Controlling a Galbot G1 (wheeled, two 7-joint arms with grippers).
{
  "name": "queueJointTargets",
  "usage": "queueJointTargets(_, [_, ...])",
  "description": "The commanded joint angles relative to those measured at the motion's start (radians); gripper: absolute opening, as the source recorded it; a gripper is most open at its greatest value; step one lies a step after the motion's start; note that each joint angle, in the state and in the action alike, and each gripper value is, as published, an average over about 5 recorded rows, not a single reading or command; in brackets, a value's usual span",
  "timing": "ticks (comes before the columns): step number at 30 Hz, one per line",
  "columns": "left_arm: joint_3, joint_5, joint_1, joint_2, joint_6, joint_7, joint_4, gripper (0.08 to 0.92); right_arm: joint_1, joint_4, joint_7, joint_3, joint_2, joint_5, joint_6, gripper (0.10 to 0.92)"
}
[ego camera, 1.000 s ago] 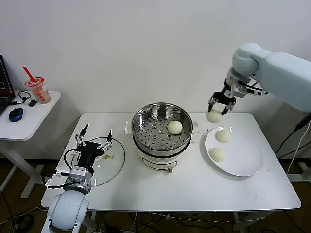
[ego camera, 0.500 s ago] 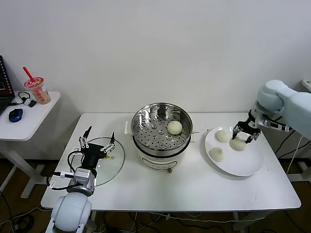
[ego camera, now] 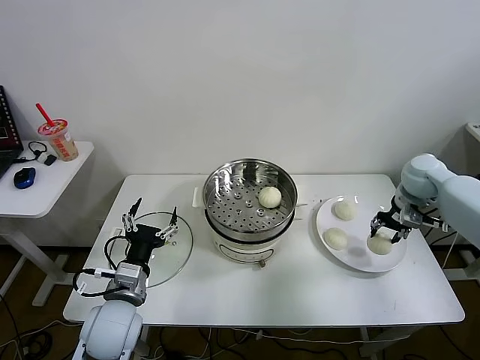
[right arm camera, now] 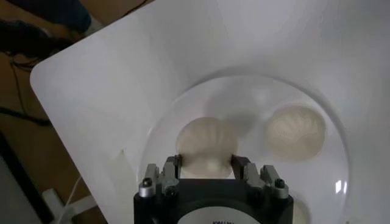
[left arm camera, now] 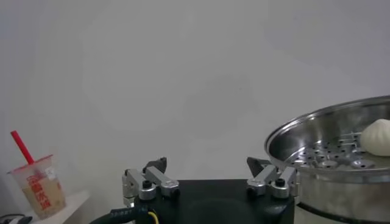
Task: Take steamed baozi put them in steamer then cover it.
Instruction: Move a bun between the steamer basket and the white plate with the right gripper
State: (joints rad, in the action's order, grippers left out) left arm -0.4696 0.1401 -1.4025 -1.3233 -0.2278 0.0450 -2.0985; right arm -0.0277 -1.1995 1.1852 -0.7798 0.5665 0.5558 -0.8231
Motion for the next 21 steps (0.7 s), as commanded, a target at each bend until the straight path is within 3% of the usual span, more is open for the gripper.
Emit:
queueJointTargets(1, [-0.001, 0.003, -0.002, -0.002, 0.001, 0.0, 0.001, 0.823, 0.115, 0.031, -0.003, 0.118, 0.034, 0.123, -0.043, 0.568])
queueJointTargets(21, [-0.001, 0.003, 0.005, -0.015, 0.004, -0.001, 0.009, 0.823, 0.152, 0.016, -0.006, 0.125, 0.04, 0.131, -0.048, 0.577])
